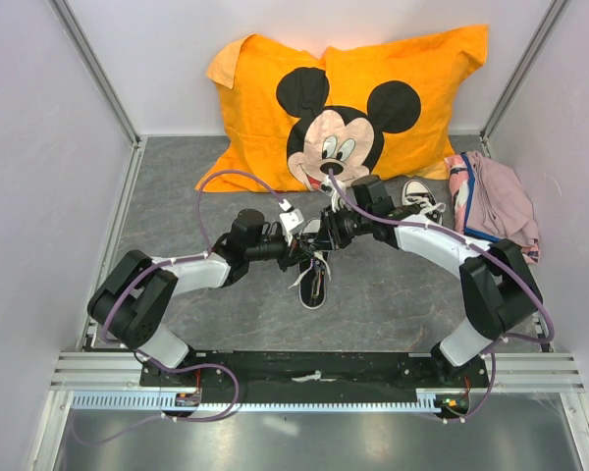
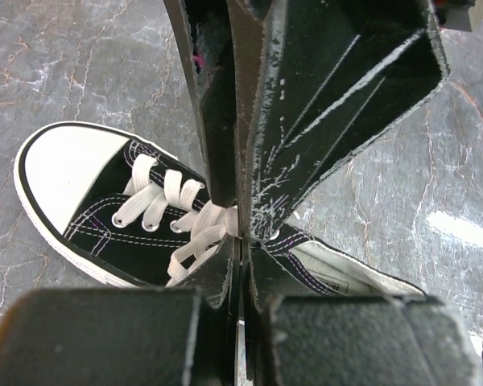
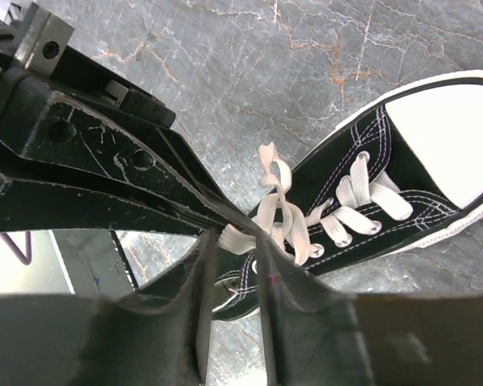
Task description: Tie the shoes
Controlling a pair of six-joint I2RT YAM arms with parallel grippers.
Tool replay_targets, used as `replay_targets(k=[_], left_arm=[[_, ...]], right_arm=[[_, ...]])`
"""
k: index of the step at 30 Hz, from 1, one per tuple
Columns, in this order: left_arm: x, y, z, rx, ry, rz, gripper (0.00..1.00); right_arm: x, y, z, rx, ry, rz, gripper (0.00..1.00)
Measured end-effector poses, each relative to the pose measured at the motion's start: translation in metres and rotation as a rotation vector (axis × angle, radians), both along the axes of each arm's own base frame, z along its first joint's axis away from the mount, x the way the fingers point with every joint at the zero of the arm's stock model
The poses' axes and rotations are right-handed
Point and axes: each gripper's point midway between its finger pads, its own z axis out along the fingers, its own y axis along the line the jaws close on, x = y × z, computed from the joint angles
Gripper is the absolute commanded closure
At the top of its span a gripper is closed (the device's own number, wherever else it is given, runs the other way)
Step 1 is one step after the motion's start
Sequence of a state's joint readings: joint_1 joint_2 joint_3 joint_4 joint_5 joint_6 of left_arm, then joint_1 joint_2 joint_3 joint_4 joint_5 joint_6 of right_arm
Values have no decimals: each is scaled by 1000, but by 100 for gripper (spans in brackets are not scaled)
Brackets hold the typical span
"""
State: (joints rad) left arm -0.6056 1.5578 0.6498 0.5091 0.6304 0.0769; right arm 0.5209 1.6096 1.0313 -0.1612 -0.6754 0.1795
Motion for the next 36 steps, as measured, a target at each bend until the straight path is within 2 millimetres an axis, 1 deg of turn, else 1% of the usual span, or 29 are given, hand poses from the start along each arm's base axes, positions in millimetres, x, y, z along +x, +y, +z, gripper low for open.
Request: replay_targets(k=[1,2,3,4,5,7,8,11,14,18,24,28,36], left_arm=[[0,0,-1,2,0,-1,99],[0,0,-1,3,-1,-2,98],[0,0,-1,3,-4,-3,97],[0,0,-1,3,-5,-3,94],[0,0,-1,4,-7,-4,87],[0,0,-1,5,-9,-4,77],[0,0,-1,6,-10,-5,68],[1,1,-1,8,-9,0,57],[3,2,3,5,-16,19,52],[4,8,14,-10,-28,68,48],[8,15,17,-22,-1,160,46],[9,14,17,-34,11,199,46],[9,8,19,-37,-6,244,50]], right_arm=[[0,0,-1,-1,1,2,83],[0,1,-2,-1,8,-1,94],[0,1,-2,-1,12,-3,99],[0,1,-3,-1,17,-6,100],[0,1,-3,0,22,-8,100],[0,1,-3,2,29,-14,100],[0,2,-2,5,33,-17,100],[2,3,0,17,36,-30,100],[4,5,1,29,39,-44,100],[6,6,2,38,50,-70,100],[6,6,-1,48,71,-96,100],[4,5,-4,50,94,-108,100],[3,6,-6,60,120,-125,100]])
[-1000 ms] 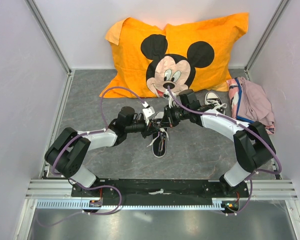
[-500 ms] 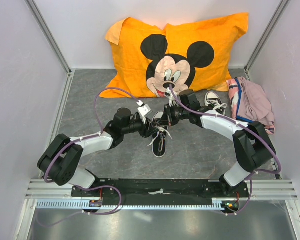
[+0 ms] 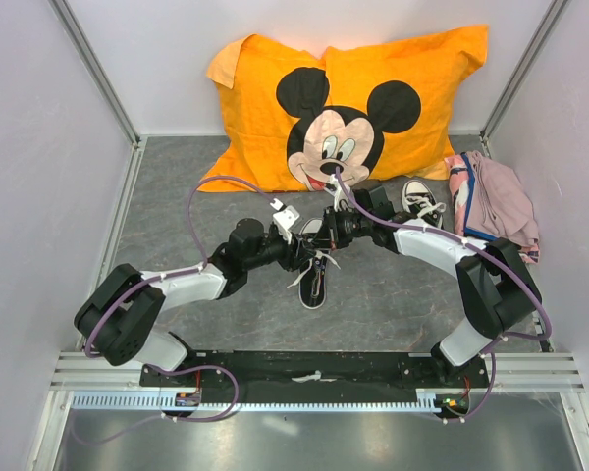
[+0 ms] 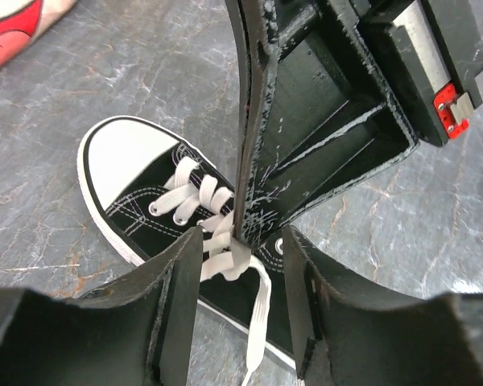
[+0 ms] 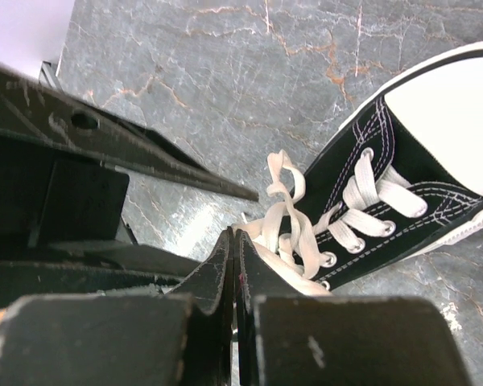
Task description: Tie the shoes
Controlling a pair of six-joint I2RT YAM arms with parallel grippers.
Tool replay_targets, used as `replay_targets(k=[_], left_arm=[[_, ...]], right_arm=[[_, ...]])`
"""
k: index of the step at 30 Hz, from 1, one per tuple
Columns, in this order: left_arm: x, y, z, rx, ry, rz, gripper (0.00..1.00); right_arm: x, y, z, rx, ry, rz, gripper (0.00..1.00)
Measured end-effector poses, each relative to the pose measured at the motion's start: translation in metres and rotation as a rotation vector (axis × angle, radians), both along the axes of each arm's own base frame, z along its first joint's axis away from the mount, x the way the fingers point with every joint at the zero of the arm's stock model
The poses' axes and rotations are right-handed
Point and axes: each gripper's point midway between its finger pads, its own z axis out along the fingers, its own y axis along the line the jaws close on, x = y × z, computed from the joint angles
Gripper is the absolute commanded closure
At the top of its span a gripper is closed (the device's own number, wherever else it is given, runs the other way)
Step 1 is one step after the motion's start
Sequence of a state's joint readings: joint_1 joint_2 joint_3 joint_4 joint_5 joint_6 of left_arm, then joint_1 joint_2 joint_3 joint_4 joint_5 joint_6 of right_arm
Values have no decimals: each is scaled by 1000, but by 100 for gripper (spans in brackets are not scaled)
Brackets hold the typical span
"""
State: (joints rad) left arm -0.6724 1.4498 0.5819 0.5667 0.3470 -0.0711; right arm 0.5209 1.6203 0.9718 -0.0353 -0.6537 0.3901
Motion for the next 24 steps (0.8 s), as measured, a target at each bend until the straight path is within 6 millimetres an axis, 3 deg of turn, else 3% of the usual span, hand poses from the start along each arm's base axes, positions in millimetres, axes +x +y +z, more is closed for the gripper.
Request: replay_targets(k=[7,12,15,19,24], left_arm=[[1,-4,3,0,-30,22,46],[-10,1,-2,6,-33,1,46],[-11,1,-3,6,-30,-6,50],[-11,-1,0,-3,-38,-12,63],[-13,-3,2,-12,-46,-32,65]], right_arm=[[2,2,3,14,-1,-9,100],[-1,0,0,4,19,-7,100],[-3,0,-1,0,28,-6,100],[-4,0,-1,1,36,-3,100],[-7,1,1,11,46,6,100]])
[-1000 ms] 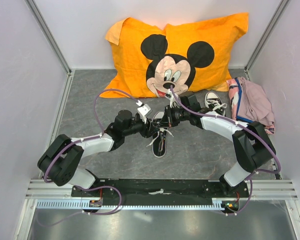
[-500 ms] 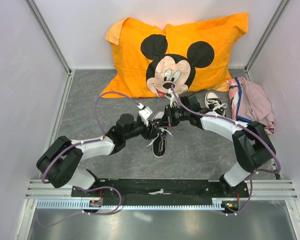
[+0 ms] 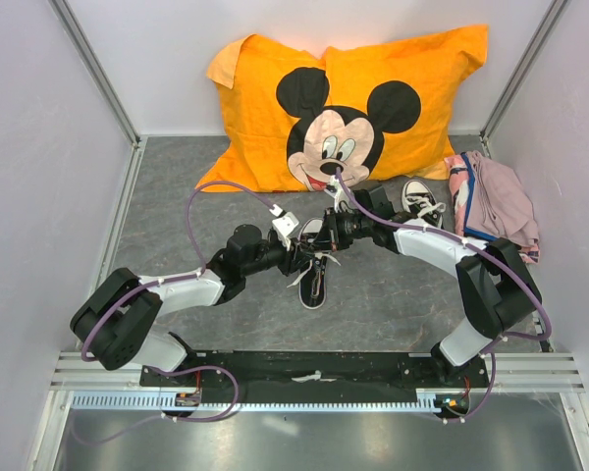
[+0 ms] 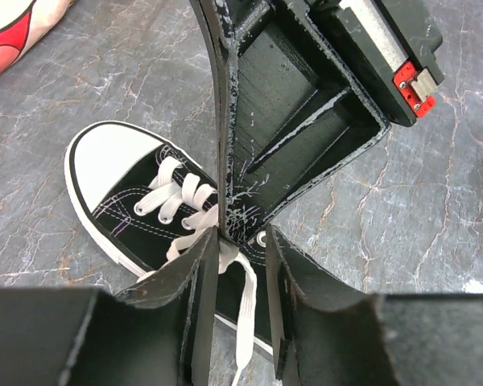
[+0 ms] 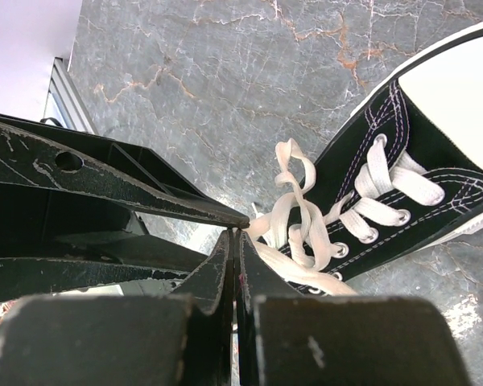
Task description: Tie the shoes
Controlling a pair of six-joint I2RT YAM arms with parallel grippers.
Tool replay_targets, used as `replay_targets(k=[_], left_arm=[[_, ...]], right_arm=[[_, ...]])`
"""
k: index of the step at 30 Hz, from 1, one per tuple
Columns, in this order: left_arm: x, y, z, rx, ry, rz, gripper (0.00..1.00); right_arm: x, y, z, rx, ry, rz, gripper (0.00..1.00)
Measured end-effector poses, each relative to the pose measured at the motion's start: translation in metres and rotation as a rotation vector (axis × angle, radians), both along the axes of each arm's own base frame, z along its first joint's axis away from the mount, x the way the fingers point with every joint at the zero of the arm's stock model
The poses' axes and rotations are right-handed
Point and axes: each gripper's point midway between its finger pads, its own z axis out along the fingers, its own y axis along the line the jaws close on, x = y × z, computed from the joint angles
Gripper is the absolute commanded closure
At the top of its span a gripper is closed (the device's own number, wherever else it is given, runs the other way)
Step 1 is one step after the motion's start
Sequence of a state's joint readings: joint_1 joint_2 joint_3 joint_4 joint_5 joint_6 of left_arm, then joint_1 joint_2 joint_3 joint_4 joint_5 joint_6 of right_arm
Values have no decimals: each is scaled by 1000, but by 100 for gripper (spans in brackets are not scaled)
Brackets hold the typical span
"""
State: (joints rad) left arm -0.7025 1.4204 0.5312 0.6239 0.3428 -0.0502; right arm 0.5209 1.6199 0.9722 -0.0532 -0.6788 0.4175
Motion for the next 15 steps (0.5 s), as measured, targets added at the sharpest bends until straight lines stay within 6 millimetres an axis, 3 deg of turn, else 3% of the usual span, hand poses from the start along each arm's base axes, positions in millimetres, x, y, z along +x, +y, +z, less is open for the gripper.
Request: replay_targets(k=[6,10,15], left_arm=[[1,0,-1,5,-12,-7,73],[2,-1,-1,13,-31,-15,64],[2,-4,-8,29,-34,-35,64]], right_arm=[[0,-1,1,4,7,-2,100],[1,-2,1,5,9,-4,100],[-1,0,3,19,7,9,100]])
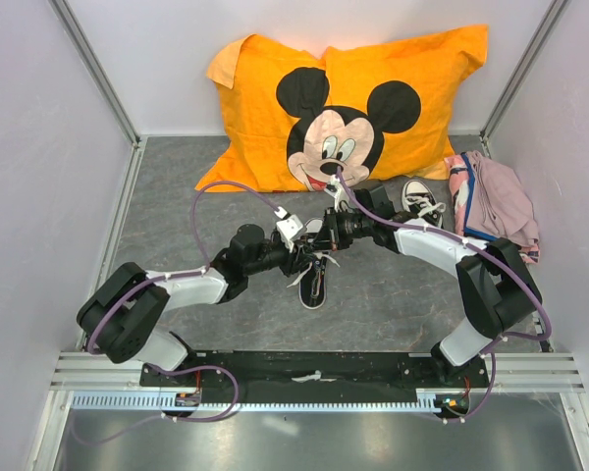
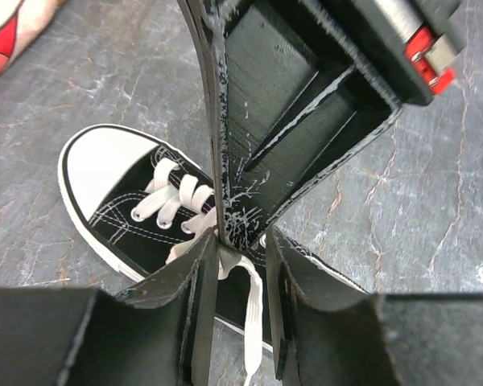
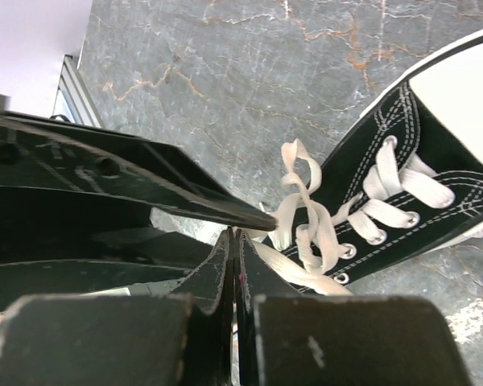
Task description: Tie the shoes
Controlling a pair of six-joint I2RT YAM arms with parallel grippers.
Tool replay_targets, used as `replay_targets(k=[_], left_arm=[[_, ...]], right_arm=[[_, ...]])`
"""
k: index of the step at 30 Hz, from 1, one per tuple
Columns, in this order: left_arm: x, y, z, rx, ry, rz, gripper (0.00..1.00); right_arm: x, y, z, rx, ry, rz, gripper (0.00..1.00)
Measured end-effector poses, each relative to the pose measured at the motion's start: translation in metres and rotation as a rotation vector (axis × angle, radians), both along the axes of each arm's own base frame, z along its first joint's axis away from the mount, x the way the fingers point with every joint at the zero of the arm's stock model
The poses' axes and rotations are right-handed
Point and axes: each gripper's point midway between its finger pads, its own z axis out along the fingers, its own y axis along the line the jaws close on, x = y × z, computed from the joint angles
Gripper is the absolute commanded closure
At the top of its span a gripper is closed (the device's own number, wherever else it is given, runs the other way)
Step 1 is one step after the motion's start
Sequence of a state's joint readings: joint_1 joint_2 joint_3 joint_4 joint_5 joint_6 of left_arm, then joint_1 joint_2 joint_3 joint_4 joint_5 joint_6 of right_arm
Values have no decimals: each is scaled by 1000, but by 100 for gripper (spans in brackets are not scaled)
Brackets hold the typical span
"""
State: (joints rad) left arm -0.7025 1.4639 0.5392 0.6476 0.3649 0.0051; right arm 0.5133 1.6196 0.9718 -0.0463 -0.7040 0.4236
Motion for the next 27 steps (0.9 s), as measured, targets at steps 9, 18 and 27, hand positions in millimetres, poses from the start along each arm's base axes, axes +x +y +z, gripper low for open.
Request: replay_targets(k=[9,18,27], left_arm=[[1,-2,-9,24,1,-15,95],[-1,-1,-9,17,12,-39,98],[0,1,-7,3,17,-58,98]], right_arm=[[1,-1,1,6,0,1,100],[5,-7,2,13,-3,-2,50],[9,-40,1,-35,-66,29,47]])
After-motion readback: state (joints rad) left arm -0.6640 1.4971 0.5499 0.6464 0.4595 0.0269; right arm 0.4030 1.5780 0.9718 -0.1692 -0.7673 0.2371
